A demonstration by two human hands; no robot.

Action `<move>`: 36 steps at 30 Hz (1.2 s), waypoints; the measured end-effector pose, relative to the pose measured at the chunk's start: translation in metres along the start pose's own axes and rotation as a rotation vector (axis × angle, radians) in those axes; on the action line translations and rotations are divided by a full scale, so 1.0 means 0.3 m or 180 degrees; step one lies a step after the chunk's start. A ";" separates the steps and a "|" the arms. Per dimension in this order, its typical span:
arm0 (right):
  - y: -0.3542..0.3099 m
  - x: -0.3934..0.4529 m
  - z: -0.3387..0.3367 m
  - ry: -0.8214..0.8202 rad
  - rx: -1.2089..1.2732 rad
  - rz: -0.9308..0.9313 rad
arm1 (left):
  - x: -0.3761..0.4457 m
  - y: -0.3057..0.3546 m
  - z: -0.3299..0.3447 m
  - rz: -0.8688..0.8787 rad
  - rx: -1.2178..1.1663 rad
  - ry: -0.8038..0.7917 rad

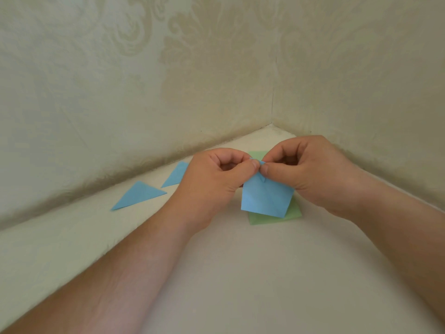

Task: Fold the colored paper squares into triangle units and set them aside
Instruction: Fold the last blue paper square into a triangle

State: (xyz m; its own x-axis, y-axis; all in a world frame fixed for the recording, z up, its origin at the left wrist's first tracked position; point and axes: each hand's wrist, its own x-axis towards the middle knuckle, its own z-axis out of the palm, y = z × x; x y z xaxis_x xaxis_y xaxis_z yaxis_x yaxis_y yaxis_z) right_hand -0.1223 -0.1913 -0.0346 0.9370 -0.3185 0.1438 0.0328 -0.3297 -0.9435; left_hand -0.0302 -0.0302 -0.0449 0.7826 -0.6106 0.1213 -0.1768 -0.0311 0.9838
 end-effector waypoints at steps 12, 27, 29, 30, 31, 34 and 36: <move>-0.006 -0.004 -0.003 -0.0066 -0.0221 0.0167 | -0.003 -0.004 0.001 0.0220 0.0443 -0.0016; -0.002 -0.001 -0.013 -0.0115 0.0182 0.0197 | 0.000 -0.008 -0.009 0.0118 0.0690 -0.0111; 0.000 0.002 -0.013 -0.0068 0.0065 0.0193 | 0.002 -0.007 -0.011 0.0145 0.0752 -0.0176; 0.003 0.003 -0.014 -0.0034 -0.0037 0.0161 | 0.002 -0.007 -0.012 0.0148 0.0758 -0.0182; 0.007 0.004 -0.016 -0.0003 -0.0177 0.0112 | 0.004 -0.008 -0.011 0.0134 0.0734 -0.0171; 0.011 0.005 -0.021 -0.0024 -0.0382 0.0003 | 0.006 -0.012 -0.012 0.0013 0.0625 -0.0188; 0.011 0.004 -0.025 -0.0091 -0.0308 -0.0008 | 0.003 -0.011 -0.016 -0.0069 0.0668 -0.0328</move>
State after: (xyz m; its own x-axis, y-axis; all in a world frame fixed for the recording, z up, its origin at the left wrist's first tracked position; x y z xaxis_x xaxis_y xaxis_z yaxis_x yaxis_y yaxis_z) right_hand -0.1238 -0.1993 -0.0353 0.9465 -0.2926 0.1362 0.0025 -0.4151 -0.9098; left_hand -0.0261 -0.0269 -0.0474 0.7244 -0.6852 0.0758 -0.2892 -0.2023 0.9357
